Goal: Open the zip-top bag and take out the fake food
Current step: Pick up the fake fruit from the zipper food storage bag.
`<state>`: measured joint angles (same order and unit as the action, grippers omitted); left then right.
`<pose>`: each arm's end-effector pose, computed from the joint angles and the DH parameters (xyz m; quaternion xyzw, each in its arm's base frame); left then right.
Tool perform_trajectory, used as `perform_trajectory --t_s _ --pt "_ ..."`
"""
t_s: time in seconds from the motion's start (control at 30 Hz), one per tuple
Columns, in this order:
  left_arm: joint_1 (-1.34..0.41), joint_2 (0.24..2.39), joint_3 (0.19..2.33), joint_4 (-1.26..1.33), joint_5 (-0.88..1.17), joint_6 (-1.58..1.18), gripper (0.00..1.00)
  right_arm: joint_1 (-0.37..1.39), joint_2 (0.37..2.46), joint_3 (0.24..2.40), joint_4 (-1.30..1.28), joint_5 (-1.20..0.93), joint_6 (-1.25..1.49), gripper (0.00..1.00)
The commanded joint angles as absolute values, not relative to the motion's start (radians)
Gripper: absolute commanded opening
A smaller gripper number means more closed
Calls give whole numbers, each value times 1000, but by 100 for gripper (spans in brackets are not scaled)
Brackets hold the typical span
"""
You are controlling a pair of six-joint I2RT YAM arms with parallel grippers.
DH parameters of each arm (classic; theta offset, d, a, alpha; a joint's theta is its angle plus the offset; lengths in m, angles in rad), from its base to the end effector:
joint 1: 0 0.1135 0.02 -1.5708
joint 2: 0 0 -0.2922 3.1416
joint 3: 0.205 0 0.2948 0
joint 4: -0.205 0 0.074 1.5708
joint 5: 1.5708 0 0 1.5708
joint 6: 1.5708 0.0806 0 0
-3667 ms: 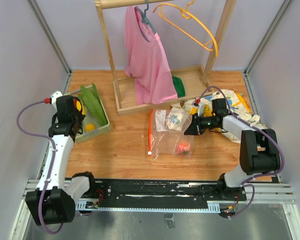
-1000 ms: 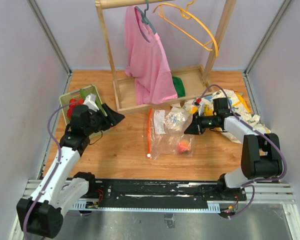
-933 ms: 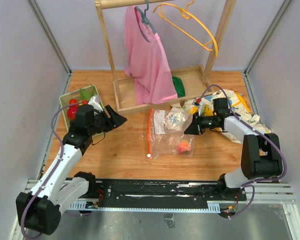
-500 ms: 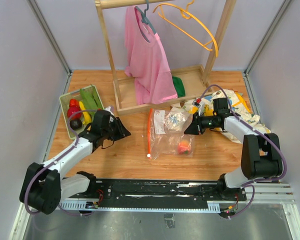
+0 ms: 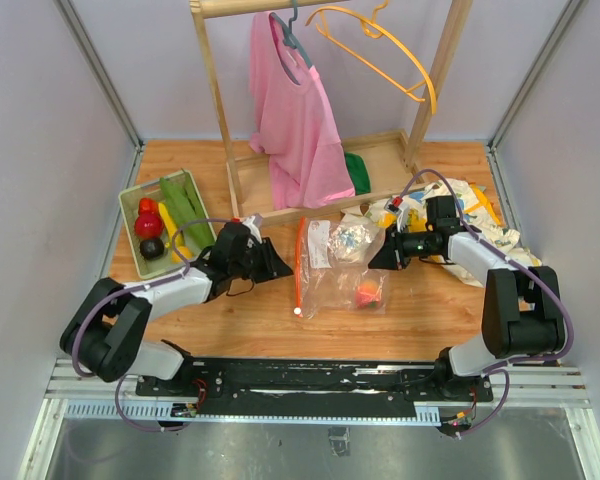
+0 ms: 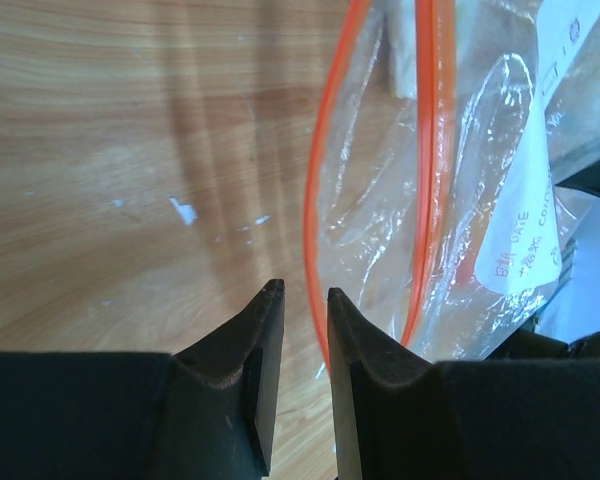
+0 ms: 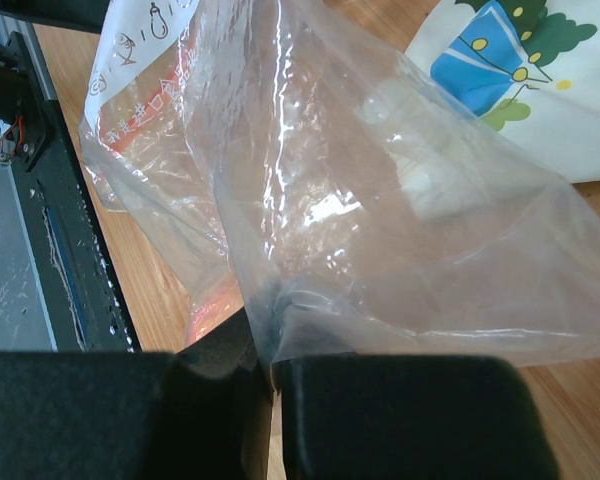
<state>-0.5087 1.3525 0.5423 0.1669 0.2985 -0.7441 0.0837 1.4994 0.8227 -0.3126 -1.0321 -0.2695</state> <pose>0.2679 -0.1766 0.1404 -0.0378 0.8861 -0.3671 0.2804 0.3182 0.0961 0.1746 -0.2856 0.7955 0.4476 0.2921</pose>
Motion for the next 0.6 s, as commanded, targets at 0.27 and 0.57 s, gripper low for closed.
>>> perform_trajectory --t_s 0.27,0.57 --pt "-614 1523 615 477 455 -768 29 75 1521 841 -322 -1065 -289 5" --pt "-673 1679 677 661 564 -812 42 83 1537 855 -356 -1075 -324 7"
